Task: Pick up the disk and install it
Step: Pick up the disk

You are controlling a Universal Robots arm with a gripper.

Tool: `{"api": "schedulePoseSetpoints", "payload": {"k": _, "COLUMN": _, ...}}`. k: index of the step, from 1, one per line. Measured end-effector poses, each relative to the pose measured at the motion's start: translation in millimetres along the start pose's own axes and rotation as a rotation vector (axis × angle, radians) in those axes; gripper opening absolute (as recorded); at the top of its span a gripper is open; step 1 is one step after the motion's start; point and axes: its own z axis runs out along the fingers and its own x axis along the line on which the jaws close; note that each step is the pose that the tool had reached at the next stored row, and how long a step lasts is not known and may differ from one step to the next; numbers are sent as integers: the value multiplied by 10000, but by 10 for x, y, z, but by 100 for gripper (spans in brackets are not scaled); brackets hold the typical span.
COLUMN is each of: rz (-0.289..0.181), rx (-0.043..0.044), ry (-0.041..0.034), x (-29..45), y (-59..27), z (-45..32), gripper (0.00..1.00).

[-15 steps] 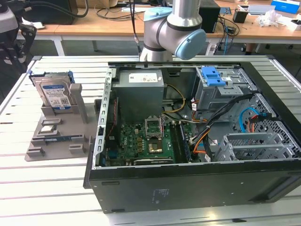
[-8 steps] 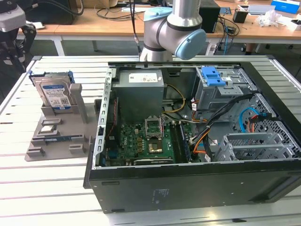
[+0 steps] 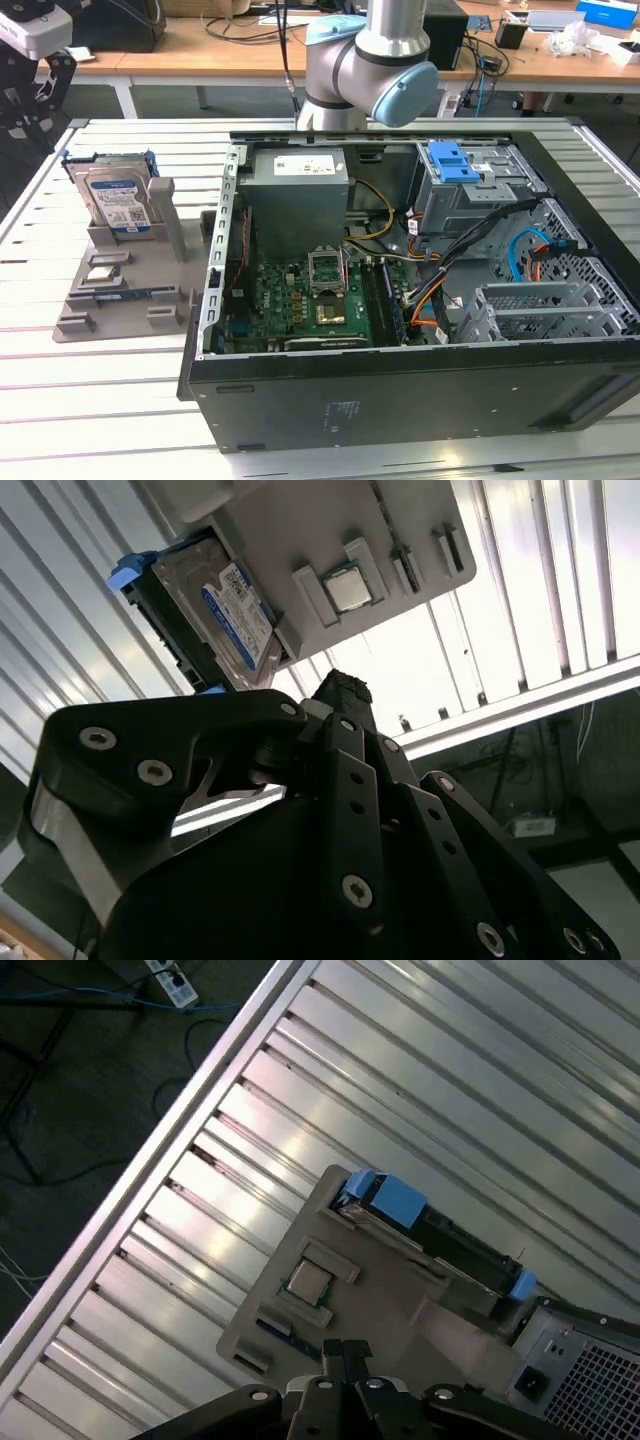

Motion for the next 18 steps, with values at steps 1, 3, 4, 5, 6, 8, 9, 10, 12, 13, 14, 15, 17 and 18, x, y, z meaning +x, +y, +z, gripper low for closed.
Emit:
{"api": "schedulePoseSetpoints", "payload": {"k": 1, "rz": -140, "rx": -3, "ry": 6, "x": 0, "y": 0, "z": 0, "gripper": 10}}
{"api": "schedulePoseSetpoints", "payload": {"k": 3, "rz": -534, "rx": -12, "ry": 24, "x": 0, "y": 0, "z": 0, "gripper": 10}}
{"api": "schedulePoseSetpoints", "payload": {"k": 4, "rz": -670, "rx": -15, "ry": 30, "x": 0, "y": 0, "z": 0, "gripper": 10}}
{"api": "schedulePoseSetpoints", "payload": {"k": 5, "rz": -803, "rx": -19, "ry": 36, "x": 0, "y": 0, "z": 0, "gripper": 10}}
{"api": "schedulePoseSetpoints", "payload": {"k": 6, "rz": -975, "rx": -23, "ry": 44, "x": 0, "y": 0, "z": 0, "gripper": 10}}
{"api": "schedulePoseSetpoints", "payload": {"k": 8, "rz": -1326, "rx": -31, "ry": 59, "x": 0, "y": 0, "z": 0, "gripper": 10}}
{"api": "schedulePoseSetpoints", "payload": {"k": 9, "rz": -1455, "rx": -33, "ry": 65, "x": 0, "y": 0, "z": 0, "gripper": 10}}
{"api": "schedulePoseSetpoints", "payload": {"k": 10, "rz": -1594, "rx": -37, "ry": 72, "x": 0, "y": 0, "z": 0, "gripper": 10}}
{"api": "schedulePoseSetpoints", "payload": {"k": 12, "rz": -1978, "rx": -46, "ry": 89, "x": 0, "y": 0, "z": 0, "gripper": 10}}
{"api": "schedulePoseSetpoints", "payload": {"k": 13, "rz": -2106, "rx": -49, "ry": 94, "x": 0, "y": 0, "z": 0, "gripper": 10}}
{"api": "schedulePoseSetpoints", "payload": {"k": 14, "rz": -2234, "rx": -52, "ry": 100, "x": 0, "y": 0, "z": 0, "gripper": 10}}
{"api": "schedulePoseSetpoints", "payload": {"k": 15, "rz": -2407, "rx": -56, "ry": 108, "x": 0, "y": 0, "z": 0, "gripper": 10}}
{"api": "schedulePoseSetpoints", "payload": {"k": 17, "rz": -2683, "rx": -62, "ry": 120, "x": 0, "y": 0, "z": 0, "gripper": 10}}
{"api": "schedulePoseSetpoints", "payload": {"k": 18, "rz": -2850, "rx": -66, "ry": 128, "x": 0, "y": 0, "z": 0, "gripper": 10}}
